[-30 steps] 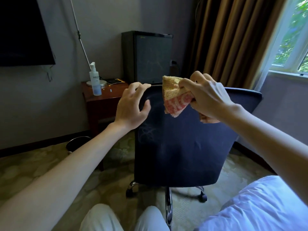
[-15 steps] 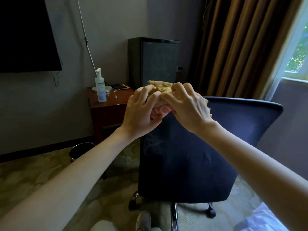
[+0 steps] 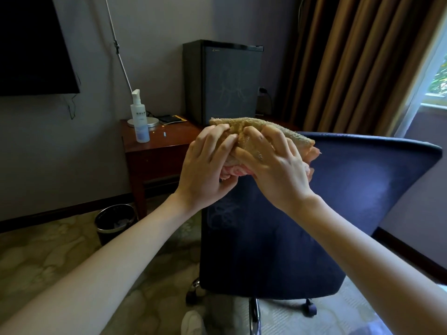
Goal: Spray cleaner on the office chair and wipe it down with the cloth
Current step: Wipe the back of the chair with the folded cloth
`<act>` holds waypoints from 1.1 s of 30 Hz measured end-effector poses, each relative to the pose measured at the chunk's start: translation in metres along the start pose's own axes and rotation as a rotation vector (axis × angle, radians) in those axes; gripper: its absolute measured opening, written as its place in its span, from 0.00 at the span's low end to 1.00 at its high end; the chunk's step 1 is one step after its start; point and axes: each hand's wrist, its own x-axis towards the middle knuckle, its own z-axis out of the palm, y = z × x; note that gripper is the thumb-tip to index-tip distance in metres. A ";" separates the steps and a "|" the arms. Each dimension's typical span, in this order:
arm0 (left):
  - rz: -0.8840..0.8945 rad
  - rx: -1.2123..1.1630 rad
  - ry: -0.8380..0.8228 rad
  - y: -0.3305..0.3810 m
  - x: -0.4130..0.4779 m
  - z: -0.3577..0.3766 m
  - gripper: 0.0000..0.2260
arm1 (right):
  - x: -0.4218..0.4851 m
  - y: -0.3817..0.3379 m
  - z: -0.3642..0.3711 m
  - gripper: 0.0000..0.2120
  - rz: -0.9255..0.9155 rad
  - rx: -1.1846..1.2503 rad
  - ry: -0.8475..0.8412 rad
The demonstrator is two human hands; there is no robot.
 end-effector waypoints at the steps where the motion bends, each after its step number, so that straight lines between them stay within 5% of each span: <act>1: 0.005 0.006 0.023 0.001 -0.002 0.002 0.27 | -0.002 0.000 0.002 0.13 -0.003 -0.005 0.012; 16: 0.032 0.163 -0.039 -0.002 -0.050 0.030 0.28 | -0.049 0.000 0.045 0.14 -0.037 -0.031 0.164; 25: 0.062 0.171 -0.205 0.009 -0.125 0.079 0.30 | -0.125 -0.015 0.077 0.29 -0.072 -0.096 -0.176; 33: 0.151 0.239 -0.199 0.014 -0.150 0.103 0.25 | -0.157 -0.026 0.093 0.32 -0.087 -0.055 -0.221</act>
